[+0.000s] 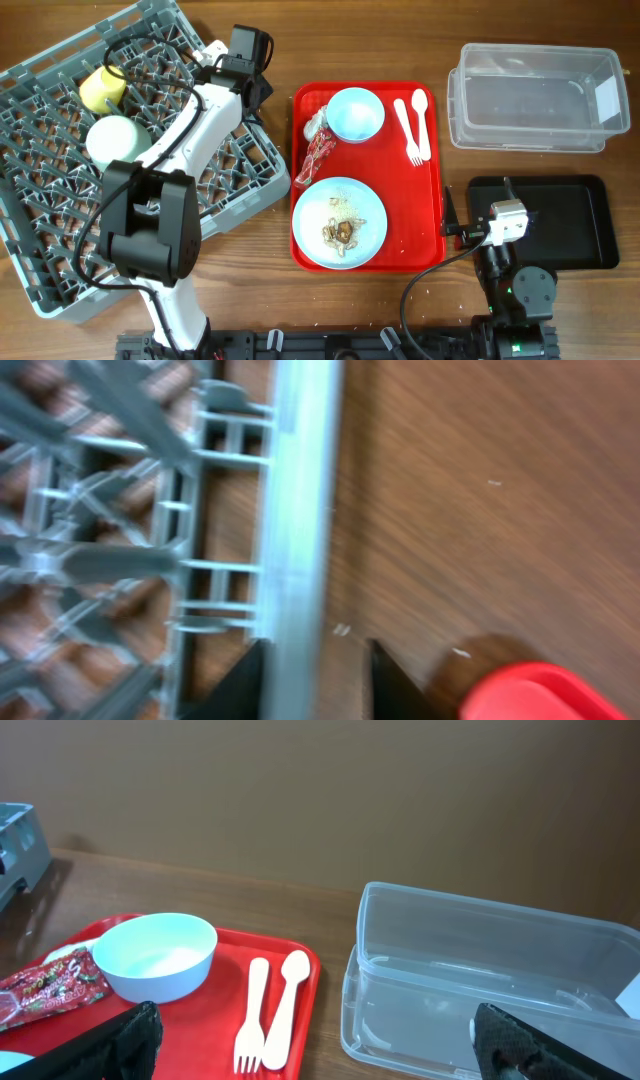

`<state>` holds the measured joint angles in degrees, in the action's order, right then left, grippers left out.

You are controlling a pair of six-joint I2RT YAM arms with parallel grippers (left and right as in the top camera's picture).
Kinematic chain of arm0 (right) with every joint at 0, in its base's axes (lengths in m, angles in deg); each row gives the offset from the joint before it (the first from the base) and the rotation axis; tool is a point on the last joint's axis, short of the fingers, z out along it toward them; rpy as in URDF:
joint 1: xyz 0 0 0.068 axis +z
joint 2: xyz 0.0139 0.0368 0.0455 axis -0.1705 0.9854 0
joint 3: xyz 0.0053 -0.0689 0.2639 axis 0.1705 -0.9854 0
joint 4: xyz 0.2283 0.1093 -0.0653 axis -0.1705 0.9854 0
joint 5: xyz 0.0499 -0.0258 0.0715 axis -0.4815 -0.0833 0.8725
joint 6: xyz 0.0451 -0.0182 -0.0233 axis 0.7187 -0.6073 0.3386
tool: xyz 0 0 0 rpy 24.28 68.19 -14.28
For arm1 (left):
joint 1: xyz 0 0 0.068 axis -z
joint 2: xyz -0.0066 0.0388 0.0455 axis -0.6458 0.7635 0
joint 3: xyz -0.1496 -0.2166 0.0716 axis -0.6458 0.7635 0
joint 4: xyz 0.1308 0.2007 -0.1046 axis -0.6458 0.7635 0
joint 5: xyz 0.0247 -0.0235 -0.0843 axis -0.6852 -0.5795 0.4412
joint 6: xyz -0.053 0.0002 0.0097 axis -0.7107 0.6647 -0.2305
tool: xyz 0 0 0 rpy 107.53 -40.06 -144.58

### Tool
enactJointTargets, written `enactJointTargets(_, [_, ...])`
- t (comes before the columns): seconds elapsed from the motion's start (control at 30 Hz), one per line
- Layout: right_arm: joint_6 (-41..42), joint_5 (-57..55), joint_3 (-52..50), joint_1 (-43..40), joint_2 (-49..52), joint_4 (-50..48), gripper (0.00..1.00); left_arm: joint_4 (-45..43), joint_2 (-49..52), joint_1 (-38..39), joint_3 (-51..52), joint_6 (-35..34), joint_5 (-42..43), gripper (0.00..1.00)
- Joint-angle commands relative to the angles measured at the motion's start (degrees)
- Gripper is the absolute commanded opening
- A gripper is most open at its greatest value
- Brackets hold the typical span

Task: Sort waste into correct bins and load items into the dishwasher rack

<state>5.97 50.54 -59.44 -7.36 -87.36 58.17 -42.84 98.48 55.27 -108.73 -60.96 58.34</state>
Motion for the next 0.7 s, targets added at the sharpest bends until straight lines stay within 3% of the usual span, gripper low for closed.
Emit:
enactJointTargets(0.0, [0.70,-0.59,-0.02,-0.24,-0.26,-0.17,1.00,1.84,0.39,0.35,0.04,-0.63,-0.61,0.08])
enactJointTargets(0.03, [0.70,-0.57,-0.02,-0.24,-0.26,-0.17,1.00,3.41,0.39,0.33,0.04,-0.59,-0.63,0.04])
enactJointTargets(0.2, [0.70,-0.57,-0.02,-0.24,-0.26,-0.17,1.00,7.67,0.39,0.33,0.04,0.37,-0.15,0.04])
enactJointTargets(0.37, [0.70,-0.59,-0.02,-0.24,-0.26,-0.17,1.00,7.91,0.39,0.79,0.04,15.17,5.77,0.04])
enactJointTargets(0.47, [0.68,-0.57,-0.02,-0.24,-0.26,-0.17,1.00,8.96,0.39,0.98,0.04,27.65,13.27,0.04])
enactJointTargets(0.67, [0.70,-0.59,-0.02,-0.24,-0.26,-0.17,1.00,12.55,0.39,0.98,0.04,39.85,14.38,0.04])
